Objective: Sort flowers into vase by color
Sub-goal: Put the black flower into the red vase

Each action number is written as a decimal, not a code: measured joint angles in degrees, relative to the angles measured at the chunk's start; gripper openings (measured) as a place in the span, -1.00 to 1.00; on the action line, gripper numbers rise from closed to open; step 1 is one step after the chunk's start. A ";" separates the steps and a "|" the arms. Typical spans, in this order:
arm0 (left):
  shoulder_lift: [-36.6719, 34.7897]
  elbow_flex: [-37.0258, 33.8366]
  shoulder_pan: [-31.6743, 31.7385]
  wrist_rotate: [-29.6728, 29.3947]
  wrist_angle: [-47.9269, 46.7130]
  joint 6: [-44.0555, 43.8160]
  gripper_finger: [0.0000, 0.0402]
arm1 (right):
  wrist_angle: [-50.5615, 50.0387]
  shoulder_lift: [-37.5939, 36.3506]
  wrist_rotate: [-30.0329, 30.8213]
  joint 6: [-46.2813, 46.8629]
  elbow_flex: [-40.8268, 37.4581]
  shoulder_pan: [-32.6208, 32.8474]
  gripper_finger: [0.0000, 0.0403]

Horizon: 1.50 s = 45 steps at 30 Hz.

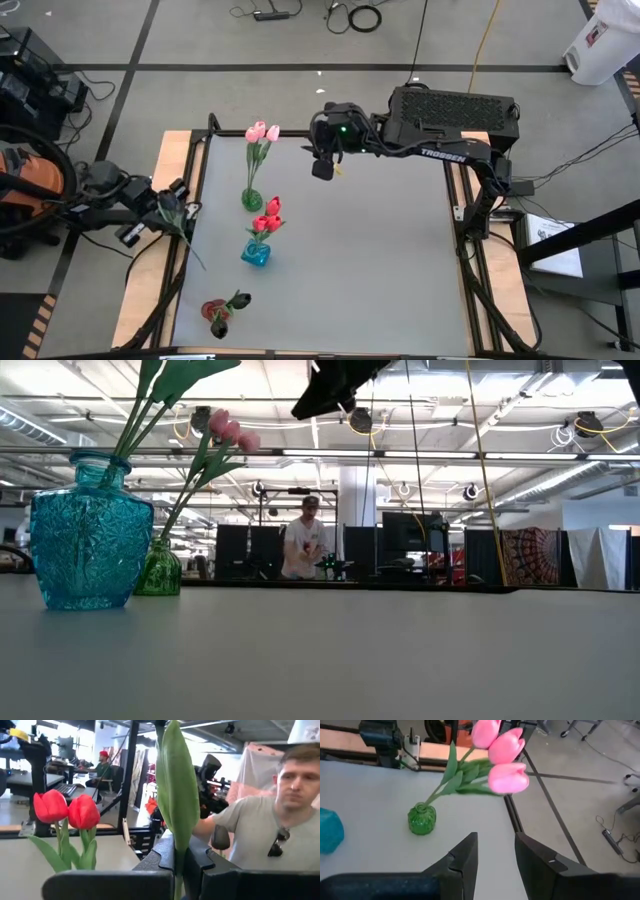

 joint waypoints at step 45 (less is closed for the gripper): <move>17.66 1.70 -3.09 4.75 5.53 3.70 -0.95 | 43.55 -45.02 -6.16 19.52 -67.88 1.73 -0.40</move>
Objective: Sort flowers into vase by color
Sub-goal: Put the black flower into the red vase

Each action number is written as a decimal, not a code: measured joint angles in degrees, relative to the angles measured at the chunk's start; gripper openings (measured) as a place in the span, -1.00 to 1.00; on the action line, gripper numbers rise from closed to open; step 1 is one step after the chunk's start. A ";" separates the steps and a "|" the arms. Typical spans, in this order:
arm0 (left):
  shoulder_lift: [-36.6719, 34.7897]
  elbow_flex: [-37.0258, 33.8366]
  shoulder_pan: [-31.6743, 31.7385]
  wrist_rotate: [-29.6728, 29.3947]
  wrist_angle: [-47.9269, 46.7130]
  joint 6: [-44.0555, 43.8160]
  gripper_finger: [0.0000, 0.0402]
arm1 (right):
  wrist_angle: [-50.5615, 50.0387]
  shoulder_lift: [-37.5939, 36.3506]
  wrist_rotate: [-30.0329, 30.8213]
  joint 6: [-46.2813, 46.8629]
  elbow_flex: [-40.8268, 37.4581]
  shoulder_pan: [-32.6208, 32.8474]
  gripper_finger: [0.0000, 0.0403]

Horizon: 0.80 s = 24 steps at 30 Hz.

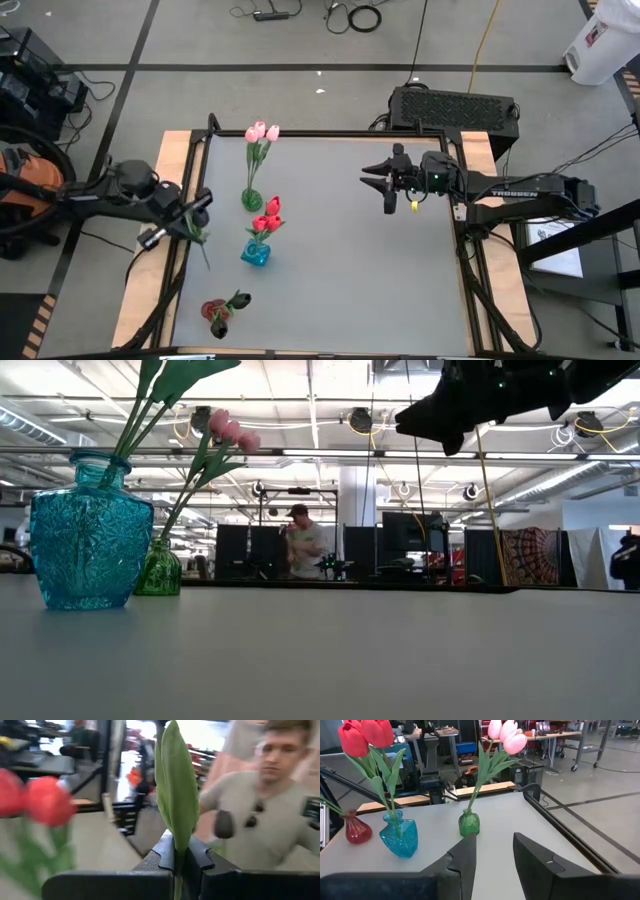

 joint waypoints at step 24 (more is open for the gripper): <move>10.67 0.00 -29.39 -17.92 12.84 -0.80 -0.95 | -0.41 0.05 0.31 0.69 0.00 0.00 -0.40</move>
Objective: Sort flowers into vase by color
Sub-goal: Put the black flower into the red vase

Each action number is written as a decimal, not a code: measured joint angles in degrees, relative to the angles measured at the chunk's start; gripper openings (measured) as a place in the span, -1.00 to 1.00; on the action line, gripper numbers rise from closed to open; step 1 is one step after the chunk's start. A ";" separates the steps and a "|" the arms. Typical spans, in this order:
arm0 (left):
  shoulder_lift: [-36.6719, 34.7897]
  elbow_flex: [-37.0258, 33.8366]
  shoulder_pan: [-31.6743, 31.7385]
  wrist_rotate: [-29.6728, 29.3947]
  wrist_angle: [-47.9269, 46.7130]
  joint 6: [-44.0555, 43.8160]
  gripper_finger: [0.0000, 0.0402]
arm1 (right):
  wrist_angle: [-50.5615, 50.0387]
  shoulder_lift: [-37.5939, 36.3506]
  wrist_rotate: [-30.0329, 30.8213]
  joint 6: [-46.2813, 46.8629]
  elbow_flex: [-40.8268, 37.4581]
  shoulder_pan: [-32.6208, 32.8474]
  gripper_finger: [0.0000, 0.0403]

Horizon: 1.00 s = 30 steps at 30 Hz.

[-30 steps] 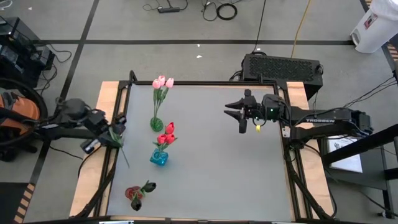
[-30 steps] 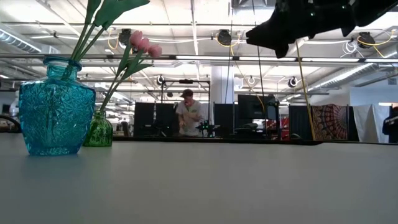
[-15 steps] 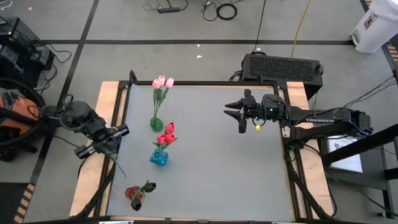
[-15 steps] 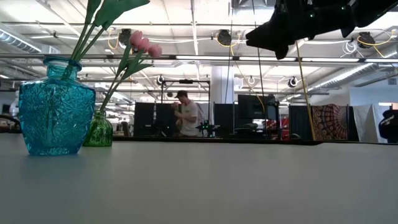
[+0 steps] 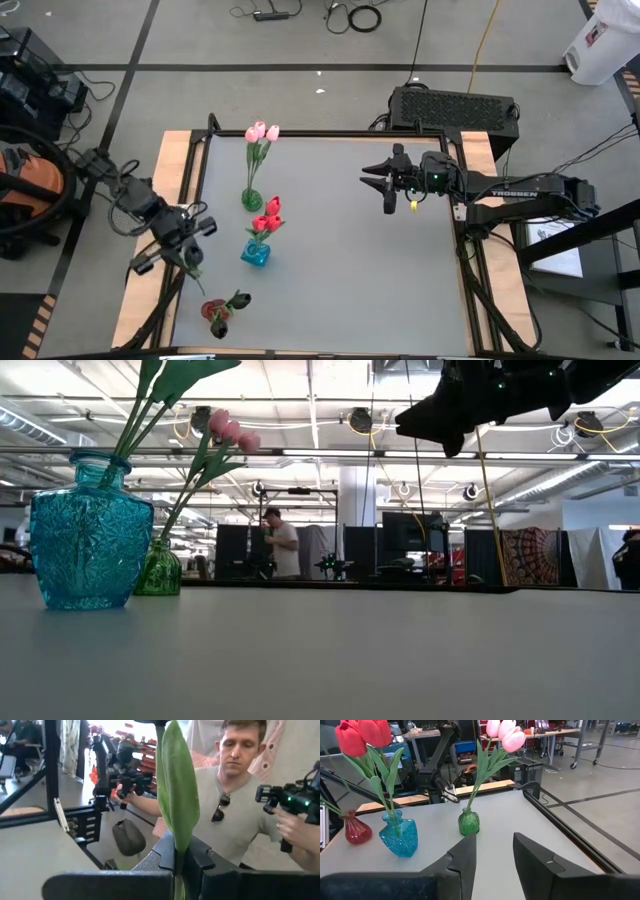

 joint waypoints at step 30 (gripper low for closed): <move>6.57 0.00 -26.52 -35.12 5.27 5.56 -0.95 | -0.66 0.02 -0.04 0.00 0.00 0.00 -0.40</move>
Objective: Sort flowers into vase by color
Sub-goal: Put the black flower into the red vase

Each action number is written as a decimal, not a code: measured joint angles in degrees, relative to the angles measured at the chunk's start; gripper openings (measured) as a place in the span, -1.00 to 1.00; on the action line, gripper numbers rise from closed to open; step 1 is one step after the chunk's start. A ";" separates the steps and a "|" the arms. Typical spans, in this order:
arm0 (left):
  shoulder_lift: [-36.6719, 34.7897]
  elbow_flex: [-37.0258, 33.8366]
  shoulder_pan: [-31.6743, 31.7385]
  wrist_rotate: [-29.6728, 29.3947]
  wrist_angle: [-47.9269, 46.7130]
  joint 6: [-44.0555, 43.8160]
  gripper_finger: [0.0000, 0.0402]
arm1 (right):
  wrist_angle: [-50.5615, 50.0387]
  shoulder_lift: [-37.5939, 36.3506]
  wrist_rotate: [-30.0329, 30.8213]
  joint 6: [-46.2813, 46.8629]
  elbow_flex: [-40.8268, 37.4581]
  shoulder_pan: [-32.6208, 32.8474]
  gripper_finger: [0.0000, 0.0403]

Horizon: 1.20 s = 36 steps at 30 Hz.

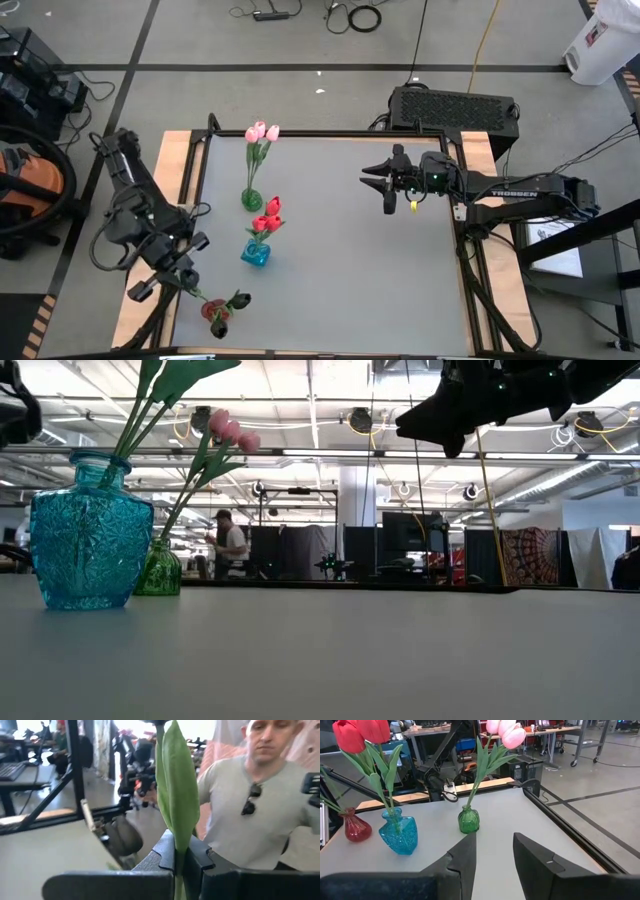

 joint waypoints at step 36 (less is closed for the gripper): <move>4.16 -0.63 -6.29 -10.70 -2.51 -6.55 -0.95 | -0.76 0.00 -0.02 0.00 0.00 0.00 -0.40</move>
